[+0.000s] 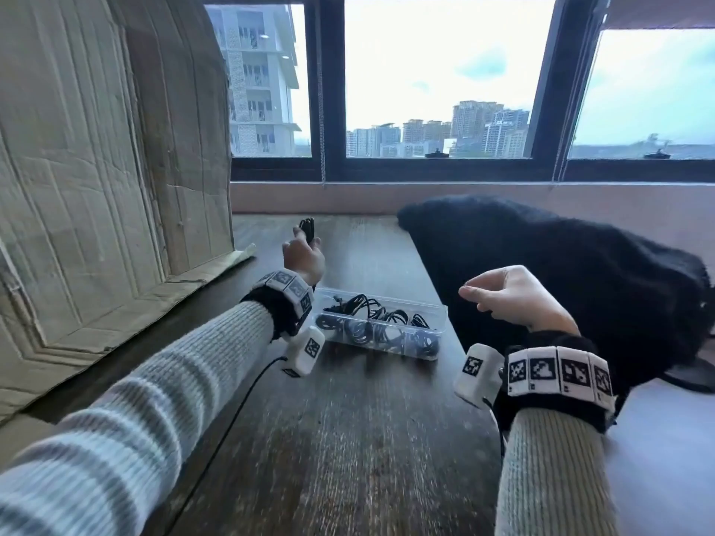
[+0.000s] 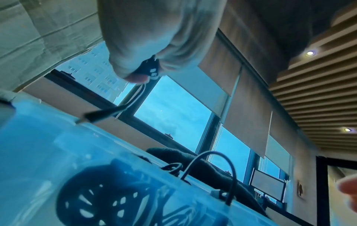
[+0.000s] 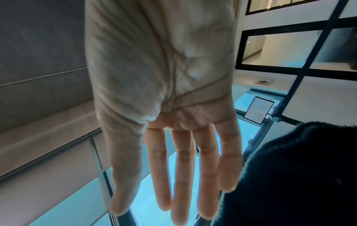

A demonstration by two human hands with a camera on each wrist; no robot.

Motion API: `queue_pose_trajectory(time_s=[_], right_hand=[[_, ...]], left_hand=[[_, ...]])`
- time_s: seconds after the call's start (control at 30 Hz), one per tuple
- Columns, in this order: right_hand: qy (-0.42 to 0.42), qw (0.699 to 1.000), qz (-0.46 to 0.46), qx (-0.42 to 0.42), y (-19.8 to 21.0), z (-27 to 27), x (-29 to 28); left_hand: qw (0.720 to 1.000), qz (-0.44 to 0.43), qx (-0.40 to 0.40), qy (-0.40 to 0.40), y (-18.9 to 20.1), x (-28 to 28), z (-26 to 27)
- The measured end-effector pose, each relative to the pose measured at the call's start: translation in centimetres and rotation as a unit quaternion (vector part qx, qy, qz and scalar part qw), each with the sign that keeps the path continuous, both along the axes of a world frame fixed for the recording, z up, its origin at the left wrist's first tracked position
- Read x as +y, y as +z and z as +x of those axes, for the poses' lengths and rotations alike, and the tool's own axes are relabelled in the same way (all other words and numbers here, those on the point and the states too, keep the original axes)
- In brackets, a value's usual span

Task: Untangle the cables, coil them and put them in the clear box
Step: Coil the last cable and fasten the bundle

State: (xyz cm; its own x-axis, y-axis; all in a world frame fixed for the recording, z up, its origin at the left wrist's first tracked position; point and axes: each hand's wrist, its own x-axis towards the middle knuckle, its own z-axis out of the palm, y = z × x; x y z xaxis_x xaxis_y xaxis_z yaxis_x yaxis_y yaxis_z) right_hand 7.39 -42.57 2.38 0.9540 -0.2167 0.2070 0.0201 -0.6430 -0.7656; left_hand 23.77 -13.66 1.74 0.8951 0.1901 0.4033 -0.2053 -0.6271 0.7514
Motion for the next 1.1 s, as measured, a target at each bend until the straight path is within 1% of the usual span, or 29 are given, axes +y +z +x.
queue_pose_trajectory(time_s=[0.07,0.1,0.17,0.23,0.33,0.43,0.5,0.57,0.63,0.7,0.77,0.83,0.87,0.93,1.0,1.03,1.07,1.1], right_hand=[[-0.001,0.999,0.018,0.031,-0.6,0.2,-0.3],[0.002,0.998,0.022,0.052,-0.9,0.2,-0.2],[0.017,0.994,0.029,0.1,-1.6,0.2,0.2],[0.039,0.99,0.023,0.136,-2.2,0.2,0.8],[0.063,0.986,0.007,0.156,-2.5,0.4,1.7],[0.055,0.985,-0.012,0.165,-2.5,1.1,2.4],[0.047,0.984,-0.018,0.169,-2.5,1.4,2.6],[0.041,0.984,-0.024,0.171,-2.7,1.7,2.7],[0.035,0.984,-0.029,0.17,-2.8,1.9,2.7],[0.028,0.986,-0.027,0.16,-3.0,1.9,2.7],[0.021,0.989,-0.026,0.147,-3.0,1.9,2.7],[0.015,0.988,-0.044,0.146,-2.9,2.0,2.8],[0.011,0.987,-0.056,0.149,-2.7,2.0,3.0],[0.008,0.985,-0.079,0.153,-2.3,2.1,3.5],[0.006,0.983,-0.1,0.154,-2.0,2.3,4.0],[0.003,0.982,-0.108,0.152,-2.0,2.3,4.2],[-0.002,0.982,-0.112,0.149,-2.0,2.3,4.3],[-0.008,0.983,-0.113,0.145,-2.0,2.4,4.3]], left_hand=[[0.999,-0.008,-0.03,-0.013,0.0,-0.1,0.5],[0.999,0.006,-0.024,-0.027,-0.3,-0.1,0.7],[0.994,0.084,0.03,-0.063,-1.3,0.3,0.7],[0.973,0.192,0.091,-0.084,-2.8,1.0,0.3],[0.929,0.32,0.155,-0.103,-4.3,2.1,-0.5],[0.899,0.385,0.166,-0.124,-4.6,2.3,-1.2],[0.886,0.419,0.165,-0.11,-4.8,2.3,-1.5],[0.869,0.463,0.165,-0.065,-4.8,2.5,-1.7],[0.855,0.487,0.176,-0.021,-4.8,2.7,-1.6],[0.852,0.484,0.199,-0.007,-4.5,2.8,-1.8],[0.864,0.453,0.219,0.017,-4.2,3.1,-2.0],[0.859,0.453,0.24,0.021,-3.7,2.9,-2.3],[0.855,0.455,0.25,0.007,-3.3,2.7,-2.6],[0.864,0.441,0.242,0.004,-2.7,2.3,-2.7],[0.886,0.425,0.185,0.003,-2.8,2.3,-2.2],[0.896,0.409,0.17,-0.001,-2.9,2.3,-2.5],[0.901,0.401,0.164,-0.012,-3.1,2.4,-2.2],[0.9,0.401,0.17,-0.026,-2.9,2.3,-2.6]])
